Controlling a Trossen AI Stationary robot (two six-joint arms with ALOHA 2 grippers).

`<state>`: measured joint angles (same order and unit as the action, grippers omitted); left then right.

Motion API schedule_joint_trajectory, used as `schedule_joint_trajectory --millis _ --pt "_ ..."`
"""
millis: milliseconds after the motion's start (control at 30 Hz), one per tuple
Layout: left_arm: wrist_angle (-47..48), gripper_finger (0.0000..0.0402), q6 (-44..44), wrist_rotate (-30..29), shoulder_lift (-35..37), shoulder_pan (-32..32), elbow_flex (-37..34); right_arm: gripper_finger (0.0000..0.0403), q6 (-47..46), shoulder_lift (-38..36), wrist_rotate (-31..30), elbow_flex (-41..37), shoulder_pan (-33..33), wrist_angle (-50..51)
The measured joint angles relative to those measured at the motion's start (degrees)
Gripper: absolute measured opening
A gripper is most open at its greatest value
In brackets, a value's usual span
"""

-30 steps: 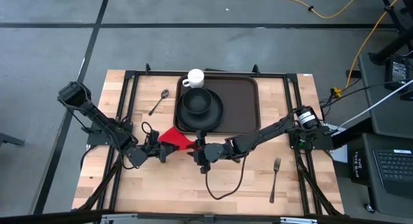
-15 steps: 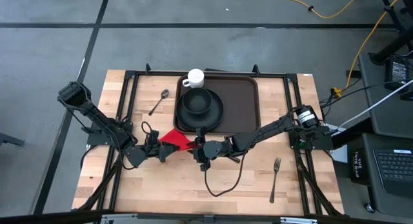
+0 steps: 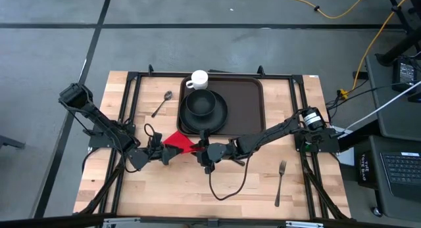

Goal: Set up tray
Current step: Put the red napkin on the brown serving tray

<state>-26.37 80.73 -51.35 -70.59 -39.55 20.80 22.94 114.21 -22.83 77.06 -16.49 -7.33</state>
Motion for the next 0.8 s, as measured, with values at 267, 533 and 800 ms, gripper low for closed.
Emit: schedule_joint_trajectory --millis 267,533,800 --pt "-0.42 0.0003 1.01 0.00 0.00 0.00 0.00 0.0055 -0.04 0.00 -0.07 -0.02 0.00 0.00" --pt "-2.69 0.0012 -2.50 0.68 -0.02 0.00 0.00 0.0020 -0.20 -0.04 -0.20 -0.02 0.00 0.84" --pt "-2.89 0.0062 -5.66 3.82 -0.02 0.00 0.00 0.0017 -0.15 -0.04 -0.17 -0.04 -0.04 1.52"
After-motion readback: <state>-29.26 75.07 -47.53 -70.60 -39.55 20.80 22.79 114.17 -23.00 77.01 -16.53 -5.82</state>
